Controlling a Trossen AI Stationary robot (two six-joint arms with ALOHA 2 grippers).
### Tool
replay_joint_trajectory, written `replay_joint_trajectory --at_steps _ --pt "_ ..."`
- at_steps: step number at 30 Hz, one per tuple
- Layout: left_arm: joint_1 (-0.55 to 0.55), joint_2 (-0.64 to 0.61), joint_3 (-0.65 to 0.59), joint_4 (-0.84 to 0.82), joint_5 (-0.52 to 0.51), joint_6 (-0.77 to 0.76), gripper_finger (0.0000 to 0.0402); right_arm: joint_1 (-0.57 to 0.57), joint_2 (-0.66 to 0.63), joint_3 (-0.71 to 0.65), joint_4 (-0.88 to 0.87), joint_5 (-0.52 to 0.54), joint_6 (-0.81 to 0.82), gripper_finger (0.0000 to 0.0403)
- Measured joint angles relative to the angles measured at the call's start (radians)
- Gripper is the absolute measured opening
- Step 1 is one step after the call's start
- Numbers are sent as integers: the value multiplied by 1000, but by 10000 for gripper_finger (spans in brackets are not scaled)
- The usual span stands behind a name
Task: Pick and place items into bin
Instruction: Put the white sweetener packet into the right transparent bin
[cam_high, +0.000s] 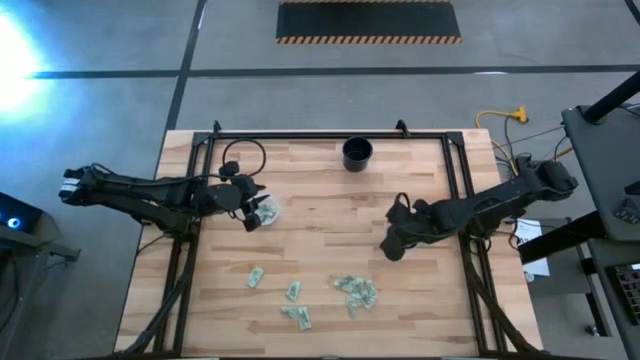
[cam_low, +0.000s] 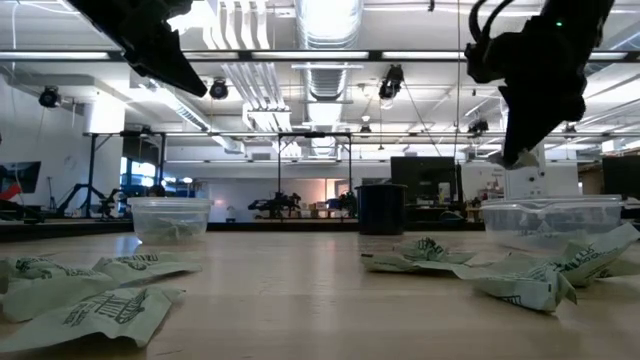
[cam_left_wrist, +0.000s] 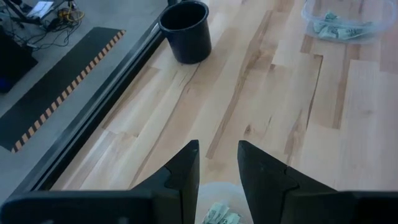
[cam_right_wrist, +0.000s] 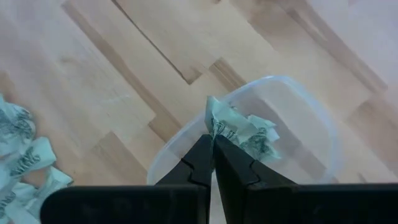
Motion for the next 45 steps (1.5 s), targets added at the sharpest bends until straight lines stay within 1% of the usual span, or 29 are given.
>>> replay_joint_trajectory --at_steps 4,9,12,16,17,19,24,26,28,36,39,41,45 --pt "0 0 0 6 0 0 93 0 -42 -66 76 -4 19 8" --pt "0 0 0 8 0 -3 93 0 -50 -104 68 -22 53 17" --pt "0 0 0 11 -1 -4 93 0 -47 -113 67 -28 53 37" --pt "0 0 0 14 0 -10 93 0 -47 -119 66 -27 47 74" --pt "0 0 0 14 16 -10 93 0 -47 -120 65 -28 43 84" --pt "0 0 0 13 99 1 93 1 -48 -114 66 -28 7 102" --pt "-1 10 0 0 398 16 93 30 -67 -82 98 -30 -158 131" --pt "-1 20 -2 -6 473 -7 93 41 -75 -75 128 -30 -224 135" --pt "-3 34 -2 -3 511 -36 93 49 -84 -75 168 -30 -275 137" --pt "-51 113 -1 14 515 -221 93 53 -85 -75 268 -76 -454 123" --pt "-101 155 0 19 515 -318 93 53 -85 -76 296 -82 -507 117" --pt "-140 189 2 50 510 -388 93 53 -85 -77 320 -87 -541 114" --pt "-227 258 7 103 460 -521 93 53 -75 -86 407 -147 -613 107"
